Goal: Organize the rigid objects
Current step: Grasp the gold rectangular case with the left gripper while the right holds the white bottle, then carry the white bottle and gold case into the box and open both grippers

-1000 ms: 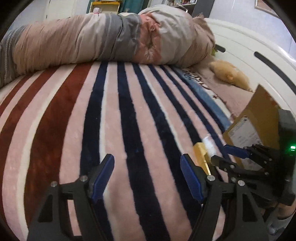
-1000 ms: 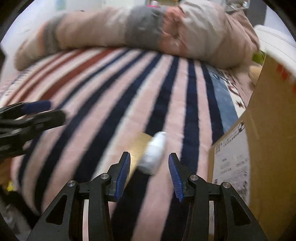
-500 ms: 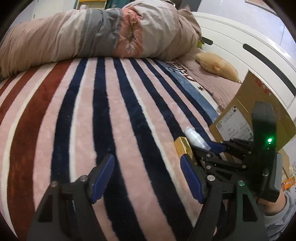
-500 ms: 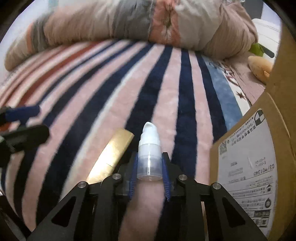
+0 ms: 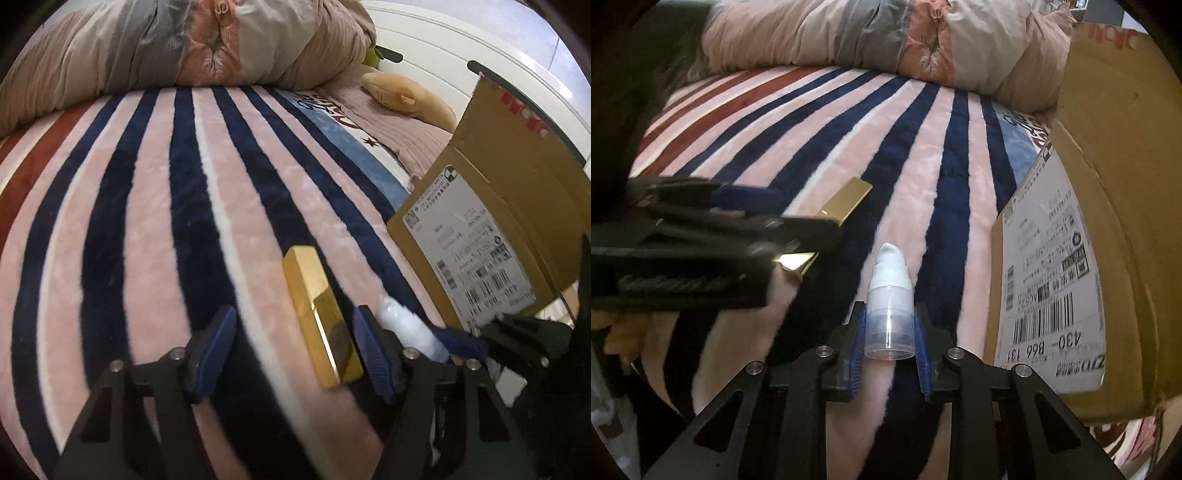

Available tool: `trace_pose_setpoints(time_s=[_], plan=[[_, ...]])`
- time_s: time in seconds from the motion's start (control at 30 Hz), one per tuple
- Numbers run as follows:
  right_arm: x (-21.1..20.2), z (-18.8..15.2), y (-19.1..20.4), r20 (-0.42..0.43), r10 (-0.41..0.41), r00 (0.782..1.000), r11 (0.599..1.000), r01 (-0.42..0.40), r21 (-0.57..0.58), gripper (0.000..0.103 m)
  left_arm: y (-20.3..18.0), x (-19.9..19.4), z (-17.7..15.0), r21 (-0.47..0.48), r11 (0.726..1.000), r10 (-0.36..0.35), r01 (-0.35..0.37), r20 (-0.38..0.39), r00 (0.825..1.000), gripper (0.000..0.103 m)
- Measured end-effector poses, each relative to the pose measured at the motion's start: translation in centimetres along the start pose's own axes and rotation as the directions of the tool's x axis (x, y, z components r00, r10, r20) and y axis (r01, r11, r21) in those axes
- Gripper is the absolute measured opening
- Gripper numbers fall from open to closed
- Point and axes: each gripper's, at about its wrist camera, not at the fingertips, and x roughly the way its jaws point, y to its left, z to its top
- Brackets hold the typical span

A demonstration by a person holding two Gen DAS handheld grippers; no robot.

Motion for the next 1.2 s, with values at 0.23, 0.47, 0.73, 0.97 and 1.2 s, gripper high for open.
trace_pose_setpoints(time_s=[0.23,0.47,0.73,0.97,1.2], plan=[[0.0,0.2,-0.3,0.016,0.036,0.999,0.999,-0.036,0.013,0.020,-0.1,-0.5,-0.3,0.032,0.999,-0.035,0.035,-0.007,0.999,0.016],[-1.4,0.4,0.2,0.042,0.169,0.985,0.986,-0.169,-0.003,0.020,2.8,-4.8,-2.1,0.054,0.995,0.083,-0.082,-0.018,0.996,0.015],[0.3,1.0,1.7,0.020,0.146,0.989,0.989,-0.145,-0.033,0.020,3.4,-3.3,-2.7,-0.019,0.992,0.124,-0.125,-0.014,0.992,0.022],[-1.8,1.6,2.4,0.069,0.170,0.983,0.983,-0.165,-0.079,0.020,3.3,-4.3,-2.5,-0.026,0.987,0.161,-0.160,0.026,0.987,0.015],[-11.3,2.4,0.6,0.268,0.275,0.923,0.961,-0.253,-0.113,0.020,0.1,-10.4,-0.6,0.025,0.982,0.179,-0.185,0.146,0.973,0.015]])
